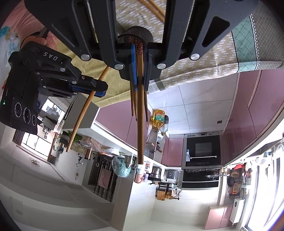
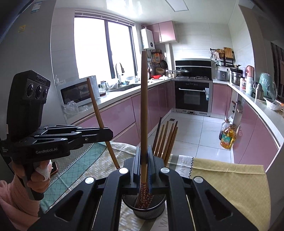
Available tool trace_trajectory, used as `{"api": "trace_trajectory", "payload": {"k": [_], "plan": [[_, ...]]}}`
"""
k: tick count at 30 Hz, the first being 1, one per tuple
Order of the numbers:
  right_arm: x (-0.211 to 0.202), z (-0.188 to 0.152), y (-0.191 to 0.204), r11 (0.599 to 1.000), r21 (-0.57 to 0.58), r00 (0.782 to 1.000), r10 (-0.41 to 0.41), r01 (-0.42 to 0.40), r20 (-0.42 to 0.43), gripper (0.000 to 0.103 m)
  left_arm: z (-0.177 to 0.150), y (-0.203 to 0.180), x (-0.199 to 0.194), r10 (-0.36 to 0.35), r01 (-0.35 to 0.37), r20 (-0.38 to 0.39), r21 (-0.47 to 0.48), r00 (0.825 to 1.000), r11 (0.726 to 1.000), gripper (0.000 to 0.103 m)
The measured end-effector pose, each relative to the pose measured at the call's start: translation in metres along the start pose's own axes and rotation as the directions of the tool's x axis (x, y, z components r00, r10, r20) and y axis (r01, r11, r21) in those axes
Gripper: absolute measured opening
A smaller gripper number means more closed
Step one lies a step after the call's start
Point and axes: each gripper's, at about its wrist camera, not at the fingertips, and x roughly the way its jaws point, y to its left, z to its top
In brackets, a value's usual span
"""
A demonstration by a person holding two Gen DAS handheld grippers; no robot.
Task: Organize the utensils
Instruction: 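Raise the left gripper's chopstick upright into the mesh cup while the right gripper follows, then open the left gripper over the cup while the right gripper releases its chopstick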
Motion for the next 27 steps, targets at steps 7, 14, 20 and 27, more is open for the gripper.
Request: {"api": "trace_trajectory", "payload": {"k": [7, 14, 20, 27], "plan": [[0.006, -0.004, -0.005, 1.0, 0.007, 1.0, -0.003, 0.003, -0.029, 0.006, 0.003, 0.003, 0.01, 0.002, -0.002, -0.029, 0.001, 1.0, 1.0, 0.007], [0.013, -0.009, -0.007, 1.0, 0.017, 0.998, 0.0, 0.001, -0.064, 0.006, 0.002, -0.001, 0.017, 0.001, 0.0, -0.067, 0.018, 0.998, 1.0, 0.007], [0.019, -0.016, -0.013, 1.0, 0.029, 0.994, 0.013, -0.01, -0.11, 0.006, -0.003, -0.003, 0.024, -0.002, 0.005, -0.103, 0.033, 0.995, 0.999, 0.007], [0.029, -0.021, -0.017, 0.999, 0.047, 0.987, 0.028, -0.021, -0.16, 0.006, -0.007, -0.002, 0.033, -0.005, 0.01, -0.137, 0.039, 0.991, 0.999, 0.007]]}}
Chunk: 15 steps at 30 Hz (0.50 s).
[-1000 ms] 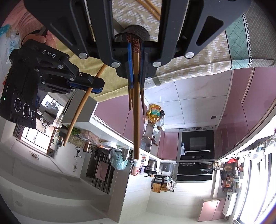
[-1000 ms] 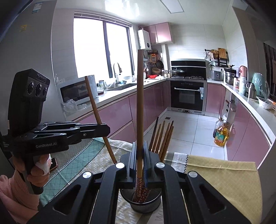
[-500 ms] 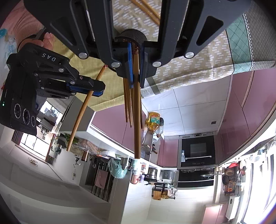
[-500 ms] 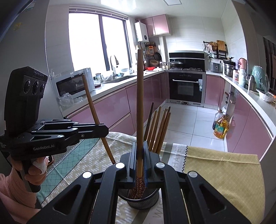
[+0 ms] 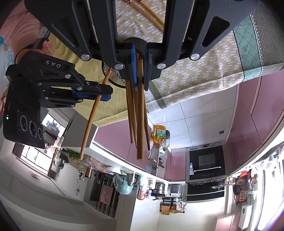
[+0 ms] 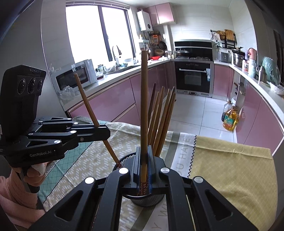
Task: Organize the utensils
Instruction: 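Open the left gripper over the cup while the right gripper releases its chopstick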
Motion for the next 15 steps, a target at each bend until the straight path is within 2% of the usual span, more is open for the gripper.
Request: {"api": "trace_trajectory", "payload": {"k": [15], "plan": [[0.016, -0.003, -0.011, 0.999, 0.035, 0.999, 0.02, -0.018, -0.049, 0.006, 0.001, 0.013, 0.023, -0.016, 0.016, -0.05, -0.014, 0.999, 1.0, 0.007]]}}
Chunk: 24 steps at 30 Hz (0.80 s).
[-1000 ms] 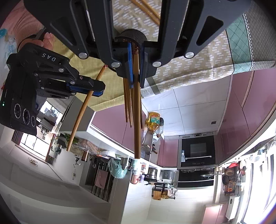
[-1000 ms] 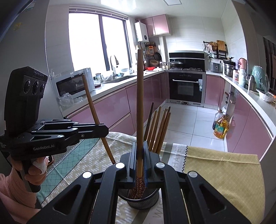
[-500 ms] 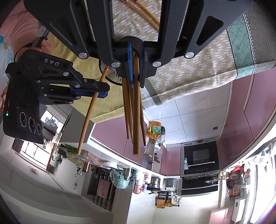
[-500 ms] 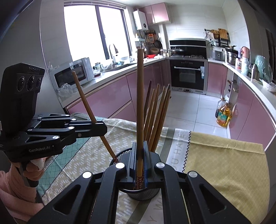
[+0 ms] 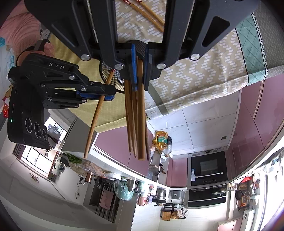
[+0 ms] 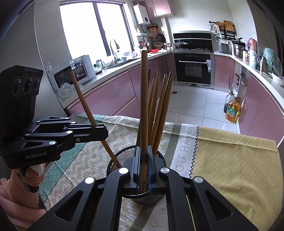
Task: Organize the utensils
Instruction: 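Open the left gripper over the cup while the right gripper releases its chopstick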
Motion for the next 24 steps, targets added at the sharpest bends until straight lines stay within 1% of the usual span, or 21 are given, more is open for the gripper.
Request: {"api": "trace_trajectory", "payload": {"k": [8, 24], "plan": [[0.004, -0.001, -0.005, 1.0, 0.014, 1.0, -0.002, 0.003, -0.016, 0.006, -0.003, 0.004, 0.011, 0.009, -0.009, -0.009, -0.003, 1.0, 1.0, 0.007], [0.011, 0.004, -0.014, 0.999, 0.041, 0.999, -0.032, 0.032, -0.003, 0.006, -0.002, 0.008, 0.023, 0.02, -0.02, -0.015, -0.029, 1.0, 0.999, 0.009]]}}
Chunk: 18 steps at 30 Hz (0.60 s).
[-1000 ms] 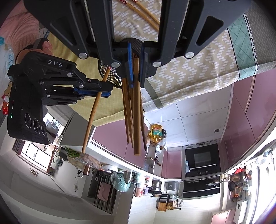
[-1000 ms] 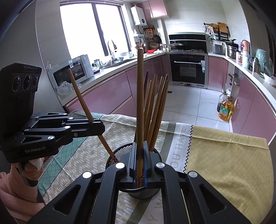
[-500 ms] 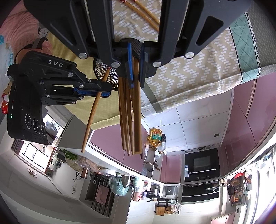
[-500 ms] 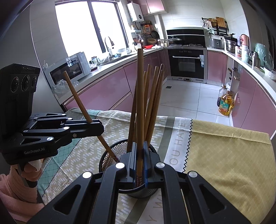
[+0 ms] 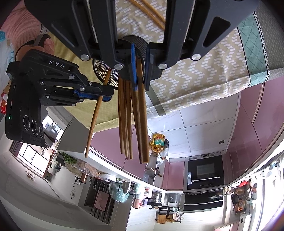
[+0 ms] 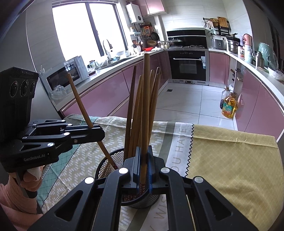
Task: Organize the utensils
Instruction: 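Open the left gripper over the cup while the right gripper releases its chopstick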
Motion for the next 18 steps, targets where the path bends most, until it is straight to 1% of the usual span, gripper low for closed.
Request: {"api": "trace_trajectory", "payload": {"k": [5, 7, 10, 12, 15, 17, 18], "plan": [[0.0, 0.001, -0.004, 1.0, 0.017, 1.0, -0.005, 0.005, 0.016, 0.008, -0.003, -0.002, 0.0, 0.021, -0.021, 0.014, 0.005, 1.0, 1.0, 0.011], [-0.002, 0.002, -0.005, 1.0, 0.02, 1.0, -0.006, 0.005, 0.026, 0.008, -0.004, -0.003, -0.001, 0.016, -0.016, 0.017, 0.004, 1.0, 1.0, 0.014], [-0.004, 0.001, -0.005, 1.0, 0.017, 0.999, -0.01, 0.009, 0.033, 0.008, -0.004, -0.004, -0.002, 0.019, -0.019, 0.024, -0.002, 1.0, 1.0, 0.015], [-0.005, 0.0, -0.004, 1.0, 0.015, 0.999, -0.011, 0.01, 0.038, 0.008, -0.004, -0.002, -0.002, 0.021, -0.021, 0.03, -0.007, 0.999, 1.0, 0.019], [-0.006, 0.0, -0.004, 1.0, 0.016, 0.999, -0.011, 0.01, 0.041, 0.008, -0.008, -0.002, -0.006, 0.026, -0.026, 0.042, -0.005, 0.999, 1.0, 0.019], [-0.01, -0.002, -0.002, 1.0, 0.015, 0.999, -0.006, 0.005, 0.05, 0.008, -0.01, -0.002, -0.012, 0.03, -0.03, 0.059, -0.008, 0.998, 1.0, 0.022], [-0.012, -0.002, -0.001, 1.0, 0.012, 0.998, -0.003, 0.002, 0.055, 0.008, -0.011, 0.0, -0.016, 0.038, -0.037, 0.07, -0.009, 0.997, 0.999, 0.026]]}}
